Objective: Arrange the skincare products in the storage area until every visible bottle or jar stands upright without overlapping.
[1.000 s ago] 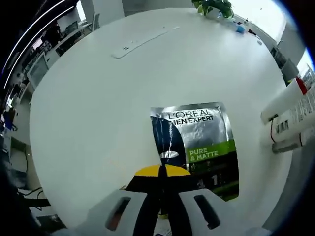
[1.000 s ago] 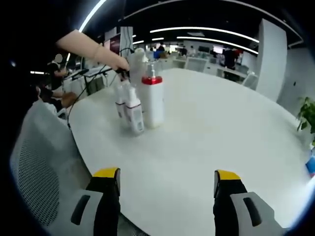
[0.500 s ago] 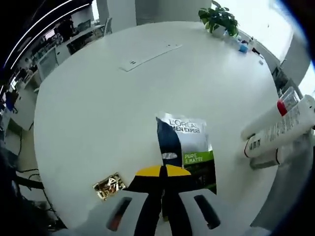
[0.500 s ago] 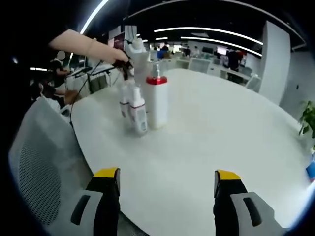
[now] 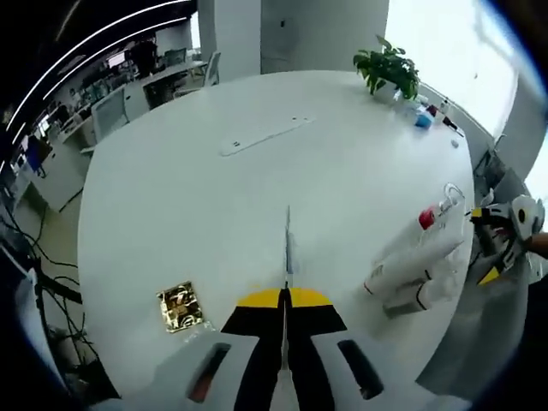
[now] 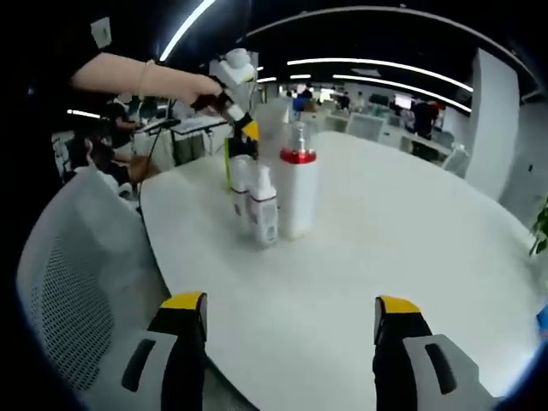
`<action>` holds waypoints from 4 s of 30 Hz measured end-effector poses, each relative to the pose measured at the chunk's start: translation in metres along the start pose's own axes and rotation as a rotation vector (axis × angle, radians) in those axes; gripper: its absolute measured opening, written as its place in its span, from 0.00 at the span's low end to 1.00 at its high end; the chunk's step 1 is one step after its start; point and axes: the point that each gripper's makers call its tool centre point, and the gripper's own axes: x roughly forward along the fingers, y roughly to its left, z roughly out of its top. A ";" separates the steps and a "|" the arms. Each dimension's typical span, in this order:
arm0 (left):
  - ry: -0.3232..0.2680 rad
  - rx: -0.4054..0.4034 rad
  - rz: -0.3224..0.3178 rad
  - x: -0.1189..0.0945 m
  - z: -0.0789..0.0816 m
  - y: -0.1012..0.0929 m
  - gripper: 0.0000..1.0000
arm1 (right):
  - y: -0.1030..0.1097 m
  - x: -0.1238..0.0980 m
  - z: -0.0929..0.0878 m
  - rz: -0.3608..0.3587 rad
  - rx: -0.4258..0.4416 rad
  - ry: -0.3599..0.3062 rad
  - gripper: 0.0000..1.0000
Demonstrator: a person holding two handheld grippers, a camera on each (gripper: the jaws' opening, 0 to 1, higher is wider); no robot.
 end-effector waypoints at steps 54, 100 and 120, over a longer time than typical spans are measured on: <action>-0.533 -0.050 0.054 -0.201 0.081 -0.061 0.00 | 0.026 -0.014 0.144 0.146 0.024 -0.354 0.99; -0.923 -0.365 -0.625 -0.282 0.130 -0.160 0.00 | 0.058 -0.081 0.313 0.774 0.912 -1.087 0.13; -0.711 -0.208 -0.556 -0.230 0.078 -0.162 0.14 | 0.054 -0.087 0.311 0.750 0.794 -0.866 0.00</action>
